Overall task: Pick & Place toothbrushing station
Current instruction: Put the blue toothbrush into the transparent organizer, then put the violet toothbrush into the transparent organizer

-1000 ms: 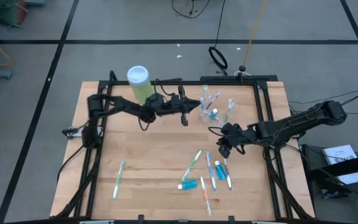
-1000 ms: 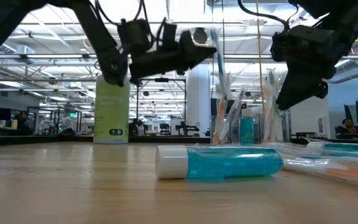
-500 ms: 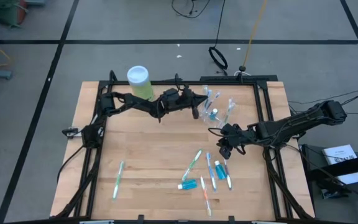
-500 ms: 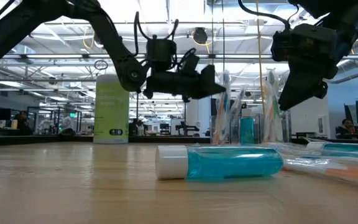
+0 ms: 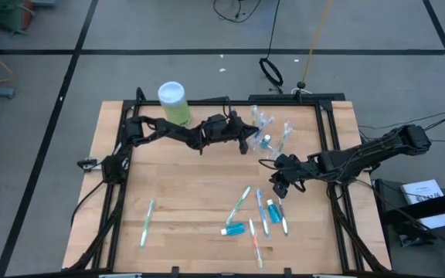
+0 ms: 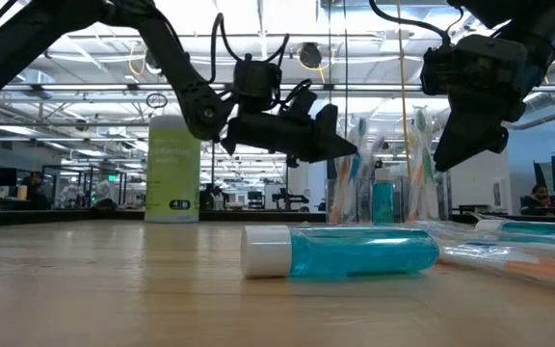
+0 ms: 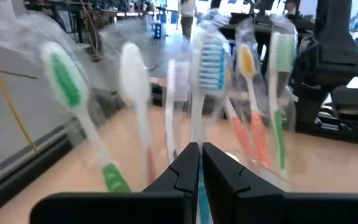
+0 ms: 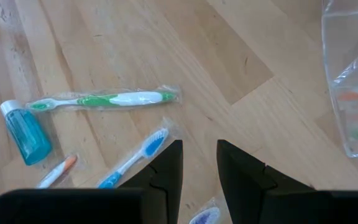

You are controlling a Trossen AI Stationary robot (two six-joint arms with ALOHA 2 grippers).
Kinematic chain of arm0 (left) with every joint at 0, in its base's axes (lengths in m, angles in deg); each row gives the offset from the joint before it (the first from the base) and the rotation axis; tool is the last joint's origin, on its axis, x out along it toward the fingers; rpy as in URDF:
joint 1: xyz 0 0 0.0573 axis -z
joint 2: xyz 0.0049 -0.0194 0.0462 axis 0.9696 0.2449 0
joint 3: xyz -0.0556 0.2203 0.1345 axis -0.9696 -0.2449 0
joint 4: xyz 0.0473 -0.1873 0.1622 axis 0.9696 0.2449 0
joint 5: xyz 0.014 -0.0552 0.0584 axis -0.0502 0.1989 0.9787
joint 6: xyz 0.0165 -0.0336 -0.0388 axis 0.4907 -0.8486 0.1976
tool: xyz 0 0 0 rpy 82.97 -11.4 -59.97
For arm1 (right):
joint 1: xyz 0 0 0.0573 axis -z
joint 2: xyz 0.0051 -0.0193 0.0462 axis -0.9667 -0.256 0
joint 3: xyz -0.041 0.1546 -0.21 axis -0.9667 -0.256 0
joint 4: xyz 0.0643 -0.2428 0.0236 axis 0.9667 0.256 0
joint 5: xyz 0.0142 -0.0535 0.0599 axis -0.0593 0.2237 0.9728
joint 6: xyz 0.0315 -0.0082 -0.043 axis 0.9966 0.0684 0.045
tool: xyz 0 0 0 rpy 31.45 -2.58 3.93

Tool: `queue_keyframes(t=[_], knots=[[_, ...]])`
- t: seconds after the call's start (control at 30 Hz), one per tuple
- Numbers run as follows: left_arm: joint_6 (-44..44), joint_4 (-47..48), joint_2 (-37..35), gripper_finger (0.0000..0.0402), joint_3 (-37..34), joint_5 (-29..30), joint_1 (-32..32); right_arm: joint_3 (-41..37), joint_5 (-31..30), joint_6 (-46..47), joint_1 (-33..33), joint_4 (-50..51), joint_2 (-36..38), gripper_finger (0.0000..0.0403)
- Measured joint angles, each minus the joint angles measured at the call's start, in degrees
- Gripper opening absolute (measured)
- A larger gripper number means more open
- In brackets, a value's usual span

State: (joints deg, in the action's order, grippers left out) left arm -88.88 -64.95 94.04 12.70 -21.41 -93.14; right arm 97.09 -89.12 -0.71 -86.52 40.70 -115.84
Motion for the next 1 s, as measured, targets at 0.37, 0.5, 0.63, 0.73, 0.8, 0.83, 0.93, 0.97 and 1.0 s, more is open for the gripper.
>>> queue_keyframes(t=[0.37, 0.5, 0.63, 0.73, 0.8, 0.83, 0.93, 0.97, 1.0], knots=[[4.9, 2.5, 0.0, 0.0030, 0.0, 0.4, 0.3, 0.0, 0.0, 0.0, 0.0, -0.2, 0.0, 0.0089], [5.4, 5.2, -1.4, 0.0068, 0.0, 0.4, 0.3, 0.0, 0.0, 0.0, 0.0, -0.2, 0.0, 0.0089], [6.0, 13.1, -5.5, 0.0123, 0.0, 3.2, 0.3, 0.0, 0.0, 0.0, 0.0, -0.2, 0.0, 0.0089], [7.6, 22.1, -9.9, 0.0157, 0.0, 5.0, 0.3, 0.0, 0.0, 0.0, 0.1, -0.2, 0.0, 0.0089], [8.4, 28.5, -13.3, 0.0175, 0.0, 4.5, 0.5, 0.0, 0.0, 0.0, 0.1, -0.2, 0.0, 0.0089], [9.3, 32.4, -15.2, 0.0181, 0.0, 4.4, 0.7, 0.0, 0.0, -0.2, 0.1, -0.2, 0.0, 0.0089], [13.3, 44.6, -21.5, 0.0196, 0.0, 4.2, 1.3, 0.0, 0.0, -0.2, 0.3, -0.2, 0.0, 0.0089], [13.8, 48.5, -23.7, 0.0199, 0.0, 4.4, 1.5, 0.0, 0.0, -0.2, 0.4, -0.2, 0.0, 0.0089], [13.9, 52.2, -25.8, 0.0201, 0.0, 4.7, 1.6, 0.0, 0.0, -0.1, 0.5, -0.2, 0.0, 0.0089]])
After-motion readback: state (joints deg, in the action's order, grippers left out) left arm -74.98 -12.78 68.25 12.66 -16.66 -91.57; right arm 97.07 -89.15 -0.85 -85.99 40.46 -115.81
